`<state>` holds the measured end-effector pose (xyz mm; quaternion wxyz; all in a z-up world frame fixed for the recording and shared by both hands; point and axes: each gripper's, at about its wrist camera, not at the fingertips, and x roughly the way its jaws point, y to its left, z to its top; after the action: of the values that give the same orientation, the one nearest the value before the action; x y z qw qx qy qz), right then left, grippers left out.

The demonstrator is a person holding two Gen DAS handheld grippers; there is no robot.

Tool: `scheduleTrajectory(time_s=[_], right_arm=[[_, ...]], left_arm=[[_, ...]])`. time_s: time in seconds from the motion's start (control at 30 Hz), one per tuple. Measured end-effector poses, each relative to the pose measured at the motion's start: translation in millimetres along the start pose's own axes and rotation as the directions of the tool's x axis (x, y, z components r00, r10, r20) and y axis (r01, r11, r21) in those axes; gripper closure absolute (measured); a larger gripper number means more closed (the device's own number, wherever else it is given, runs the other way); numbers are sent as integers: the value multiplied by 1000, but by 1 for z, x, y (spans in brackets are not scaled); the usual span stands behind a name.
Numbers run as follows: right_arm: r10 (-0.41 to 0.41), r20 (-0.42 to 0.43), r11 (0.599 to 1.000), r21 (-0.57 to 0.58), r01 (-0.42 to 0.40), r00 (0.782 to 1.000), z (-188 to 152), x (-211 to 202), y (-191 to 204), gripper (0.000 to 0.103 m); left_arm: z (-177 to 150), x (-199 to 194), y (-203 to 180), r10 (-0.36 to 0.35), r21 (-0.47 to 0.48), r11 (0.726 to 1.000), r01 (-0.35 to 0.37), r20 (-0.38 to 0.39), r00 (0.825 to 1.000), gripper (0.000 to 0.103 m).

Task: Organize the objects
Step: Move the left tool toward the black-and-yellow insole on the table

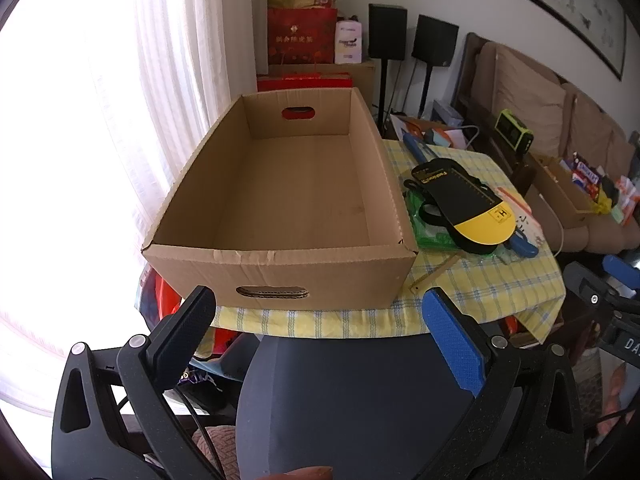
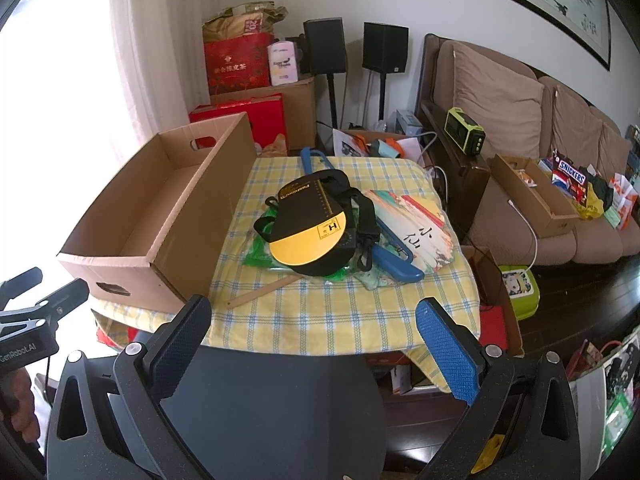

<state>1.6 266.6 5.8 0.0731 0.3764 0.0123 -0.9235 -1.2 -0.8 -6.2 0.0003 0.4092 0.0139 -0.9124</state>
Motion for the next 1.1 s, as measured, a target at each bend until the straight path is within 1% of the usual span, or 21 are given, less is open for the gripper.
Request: scheduleTrajectory(time_s=[0.33, 0.37, 0.7, 0.83, 1.0, 1.1], right_arm=[[2, -7, 1000, 0, -2, 1000, -3, 3, -1, 0], [1, -9, 1000, 2, -1, 1000, -4, 8, -5, 0], [-8, -13, 1000, -2, 8, 1000, -2, 16, -8, 0], [-12, -5, 1000, -9, 12, 1000, 3, 23, -12, 0], [-4, -4, 1000, 2, 4, 1000, 14, 34, -22, 0], [-2, 2, 1000, 15, 2, 1000, 19, 39, -29, 0]], left_arm=[[2, 5, -3, 10, 5, 1000, -10, -3, 1000, 0], [2, 7, -4, 11, 6, 1000, -11, -4, 1000, 0], [11, 15, -17, 28, 46, 999, -29, 18, 999, 0], [17, 20, -25, 26, 66, 997, -28, 29, 999, 0], [29, 24, -39, 23, 98, 995, -30, 73, 997, 0], [36, 28, -44, 14, 106, 994, -23, 87, 996, 0]])
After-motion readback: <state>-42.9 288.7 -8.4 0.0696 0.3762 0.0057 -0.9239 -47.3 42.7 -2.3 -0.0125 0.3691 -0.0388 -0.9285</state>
